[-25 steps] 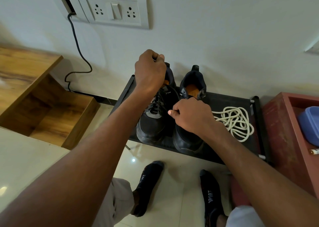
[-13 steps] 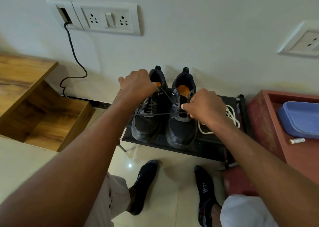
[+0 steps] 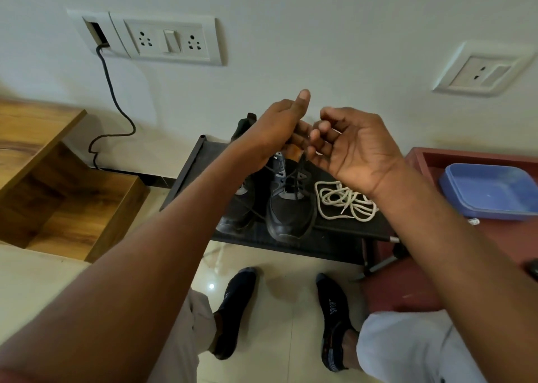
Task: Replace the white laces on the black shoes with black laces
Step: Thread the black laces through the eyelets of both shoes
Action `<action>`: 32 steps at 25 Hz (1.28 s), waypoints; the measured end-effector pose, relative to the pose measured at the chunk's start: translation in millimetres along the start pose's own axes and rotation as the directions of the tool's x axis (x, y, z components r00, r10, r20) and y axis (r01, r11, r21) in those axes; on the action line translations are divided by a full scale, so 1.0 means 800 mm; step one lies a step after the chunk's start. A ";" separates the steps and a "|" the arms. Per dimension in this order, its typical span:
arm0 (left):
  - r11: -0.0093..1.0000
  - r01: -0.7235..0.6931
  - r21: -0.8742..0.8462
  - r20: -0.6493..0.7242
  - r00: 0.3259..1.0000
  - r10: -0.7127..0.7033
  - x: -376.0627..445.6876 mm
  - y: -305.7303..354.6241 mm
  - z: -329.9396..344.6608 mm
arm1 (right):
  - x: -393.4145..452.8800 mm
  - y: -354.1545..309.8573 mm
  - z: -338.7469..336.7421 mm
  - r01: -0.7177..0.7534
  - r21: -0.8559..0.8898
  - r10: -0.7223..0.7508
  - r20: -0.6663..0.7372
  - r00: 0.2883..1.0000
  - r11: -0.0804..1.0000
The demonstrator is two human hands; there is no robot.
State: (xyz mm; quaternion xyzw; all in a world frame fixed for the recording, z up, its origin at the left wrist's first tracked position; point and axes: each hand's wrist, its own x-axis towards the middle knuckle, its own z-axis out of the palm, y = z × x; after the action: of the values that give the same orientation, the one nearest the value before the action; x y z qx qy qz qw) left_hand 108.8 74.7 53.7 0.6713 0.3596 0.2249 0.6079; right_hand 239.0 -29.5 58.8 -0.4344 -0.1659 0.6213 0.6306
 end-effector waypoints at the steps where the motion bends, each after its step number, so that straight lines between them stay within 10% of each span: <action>1: 1.000 0.019 -0.009 -0.002 1.000 -0.019 0.000 -0.004 -0.001 | 0.000 0.002 -0.004 0.002 -0.057 -0.006 -0.063 0.998 0.998; 3: 0.998 0.049 0.032 -0.064 0.997 -0.047 0.001 -0.013 -0.008 | 0.003 0.018 -0.010 -0.057 -0.449 -0.053 -0.228 0.972 0.892; 6: 0.966 0.101 0.236 -0.172 0.983 -0.060 0.005 -0.028 -0.019 | 0.015 0.060 -0.014 -0.136 -0.923 -0.203 -0.220 0.954 0.360; 9: 0.884 0.118 0.453 -0.139 0.988 -0.060 0.006 -0.042 -0.023 | 0.030 0.096 -0.020 -0.174 -0.977 -0.160 -0.154 0.975 -0.126; 11: 0.839 0.098 0.536 -0.082 0.995 -0.064 0.008 -0.052 -0.024 | 0.040 0.111 -0.027 -0.158 -0.961 -0.109 -0.136 0.985 -0.228; 15: 0.821 0.030 0.570 0.003 0.999 -0.038 0.007 -0.054 -0.025 | 0.048 0.112 -0.036 -0.146 -0.974 -0.109 -0.129 0.986 -0.171; 19: 0.940 -0.006 0.341 0.067 0.998 -0.018 -0.003 -0.034 -0.012 | 0.021 0.068 -0.015 -0.162 -0.859 -0.007 -0.189 0.982 0.485; 22: 0.948 -0.034 0.316 0.179 0.984 -0.024 -0.011 -0.026 -0.003 | -0.012 0.023 -0.010 0.140 -0.648 -0.291 -0.131 0.948 0.749; 26: 0.848 0.032 0.529 0.019 0.999 -0.049 -0.015 -0.044 -0.029 | -0.033 -0.003 -0.030 0.397 -0.469 -0.520 -0.167 0.837 0.789; 30: 0.583 0.209 0.785 -0.183 0.978 -0.103 -0.026 -0.070 -0.061 | -0.024 0.004 -0.033 0.240 -0.674 -0.423 -0.118 0.899 0.698; 32: 0.709 0.128 0.694 -0.160 0.987 -0.022 -0.032 -0.064 -0.051 | -0.016 0.018 -0.023 0.162 -0.788 -0.293 -0.024 0.956 0.594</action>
State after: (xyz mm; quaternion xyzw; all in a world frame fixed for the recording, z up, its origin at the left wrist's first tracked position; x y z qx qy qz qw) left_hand 51.4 81.9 13.6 0.8191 0.4866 0.0929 0.2894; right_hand 241.6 -49.9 41.5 -0.6846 -0.4238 0.3674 0.4655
